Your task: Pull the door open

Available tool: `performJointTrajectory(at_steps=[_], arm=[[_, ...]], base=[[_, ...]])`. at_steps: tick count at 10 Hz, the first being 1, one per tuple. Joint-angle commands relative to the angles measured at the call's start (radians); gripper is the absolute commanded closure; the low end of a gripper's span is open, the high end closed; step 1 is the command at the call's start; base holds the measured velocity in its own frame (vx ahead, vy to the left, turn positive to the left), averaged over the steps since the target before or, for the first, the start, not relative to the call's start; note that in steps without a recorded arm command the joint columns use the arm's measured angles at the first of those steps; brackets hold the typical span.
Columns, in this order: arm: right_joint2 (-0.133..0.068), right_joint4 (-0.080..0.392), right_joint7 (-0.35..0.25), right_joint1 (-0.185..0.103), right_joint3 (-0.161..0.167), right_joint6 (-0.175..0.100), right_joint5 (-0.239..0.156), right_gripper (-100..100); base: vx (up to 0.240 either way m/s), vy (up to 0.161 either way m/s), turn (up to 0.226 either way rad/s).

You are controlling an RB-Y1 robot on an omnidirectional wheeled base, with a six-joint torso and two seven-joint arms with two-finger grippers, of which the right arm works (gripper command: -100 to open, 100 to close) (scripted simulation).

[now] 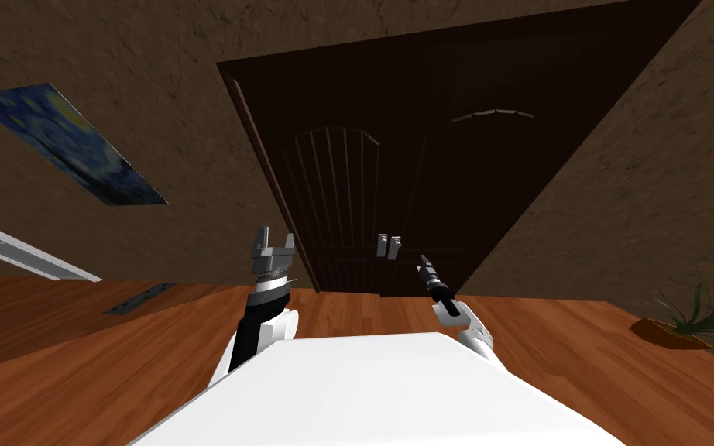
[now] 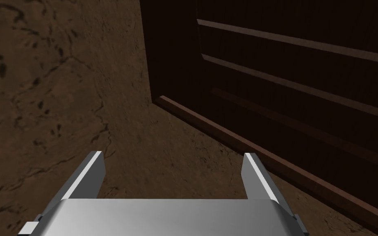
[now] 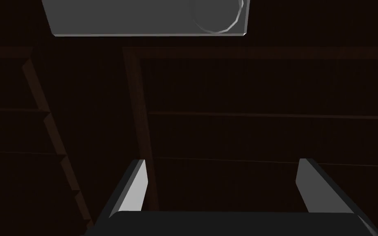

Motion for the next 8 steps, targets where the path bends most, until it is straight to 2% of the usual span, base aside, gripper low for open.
performJointTrajectory(at_steps=[1, 2, 4, 6, 8], arm=[[-0.013, 0.023, 0.009, 0.001, -0.028, 0.005, -0.007, -100], [-0.015, 0.032, 0.016, -0.002, -0.04, 0.008, -0.011, -100], [-0.008, 0.034, 0.021, -0.014, -0.036, 0.008, -0.011, -100], [0.003, 0.031, 0.024, -0.031, -0.023, 0.004, -0.01, -100], [0.021, 0.024, 0.026, -0.055, 0.001, -0.002, -0.007, -100]], base=[[0.019, -0.105, -0.148], [0.136, -0.088, -0.081], [0.188, -0.028, 0.046], [0.207, 0.066, 0.102], [0.244, 0.139, 0.178]])
